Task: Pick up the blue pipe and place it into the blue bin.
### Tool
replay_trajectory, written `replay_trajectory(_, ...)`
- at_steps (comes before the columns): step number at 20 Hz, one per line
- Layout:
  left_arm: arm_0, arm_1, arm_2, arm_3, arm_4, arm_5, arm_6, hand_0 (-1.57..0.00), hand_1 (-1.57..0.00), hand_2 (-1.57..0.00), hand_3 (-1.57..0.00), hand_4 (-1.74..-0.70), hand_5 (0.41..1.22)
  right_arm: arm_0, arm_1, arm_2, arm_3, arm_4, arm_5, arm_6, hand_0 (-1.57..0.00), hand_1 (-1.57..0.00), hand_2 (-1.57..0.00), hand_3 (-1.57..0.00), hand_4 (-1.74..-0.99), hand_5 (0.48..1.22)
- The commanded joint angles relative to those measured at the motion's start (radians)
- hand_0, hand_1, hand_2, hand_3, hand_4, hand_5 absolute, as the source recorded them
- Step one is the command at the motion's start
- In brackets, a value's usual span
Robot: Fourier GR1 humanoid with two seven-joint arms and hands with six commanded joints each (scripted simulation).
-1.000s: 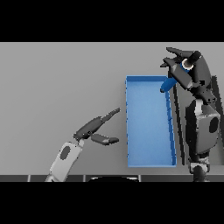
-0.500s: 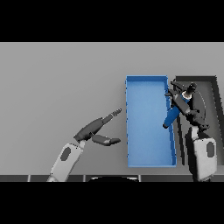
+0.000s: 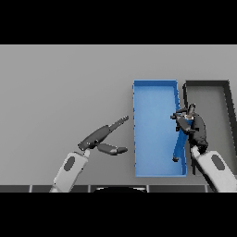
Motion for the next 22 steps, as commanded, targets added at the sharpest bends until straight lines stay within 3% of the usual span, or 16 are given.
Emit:
replay_trajectory(1,-0.001,0.002,0.001,-0.005,0.002,-0.002,-0.004,0.0,0.0,0.0,0.0,-0.88,0.421,-0.014,-0.033,0.05,0.022,-0.045,-0.031,0.001,-1.46,-1.34,-1.34,-0.79,-1.678,1.221)
replay_trajectory(2,0.0,0.004,0.004,0.001,0.006,-0.005,-0.001,0.0,0.0,0.0,0.0,-0.88,0.422,-0.047,-0.086,0.098,0.038,-0.106,-0.068,0.001,-1.17,-1.07,-1.07,-0.63,-1.592,1.221)
replay_trajectory(4,0.002,-0.001,-0.004,0.009,-0.008,0.001,-0.005,0.0,0.0,0.0,0.0,-0.88,0.425,-0.116,-0.146,0.198,0.062,-0.184,-0.109,0.002,-0.75,-0.68,-0.68,-0.4,-1.413,1.221)
replay_trajectory(5,0.004,-0.003,-0.006,0.008,-0.01,0.002,-0.006,0.0,0.0,0.0,0.0,-0.88,0.427,-0.131,-0.161,0.225,0.072,-0.2,-0.09,0.003,-0.6,-0.55,-0.55,-0.32,-1.337,1.221)
replay_trajectory(8,0.002,-0.004,-0.003,-0.003,0.001,0.001,-0.002,0.0,0.0,0.0,0.0,-0.88,0.429,-0.194,-0.237,0.341,0.09,-0.258,-0.033,0.001,-0.31,-0.28,-0.28,-0.16,-1.175,1.084)
replay_trajectory(12,0.017,-0.002,-0.012,-0.019,0.001,-0.003,-0.001,0.0,0.0,0.0,0.0,-0.89,0.426,-0.294,-0.311,0.498,0.105,-0.301,0.002,0.001,-0.12,-0.11,-0.11,-0.07,-1.078,0.898)
replay_trajectory(16,0.007,-0.004,-0.006,-0.014,-0.001,0.004,0.003,0.0,0.0,0.0,0.0,-0.89,0.428,-0.379,-0.327,0.611,0.135,-0.318,0.001,0.001,-0.05,-0.05,-0.05,-0.03,-1.051,0.787)
replay_trajectory(22,0.002,-0.006,-0.003,-0.015,-0.001,0.008,0.026,0.0,0.0,0.0,0.0,-0.89,0.431,-0.401,-0.328,0.636,0.153,-0.319,0.006,-0.002,-0.01,-0.01,-0.01,-0.01,-1.022,0.672)
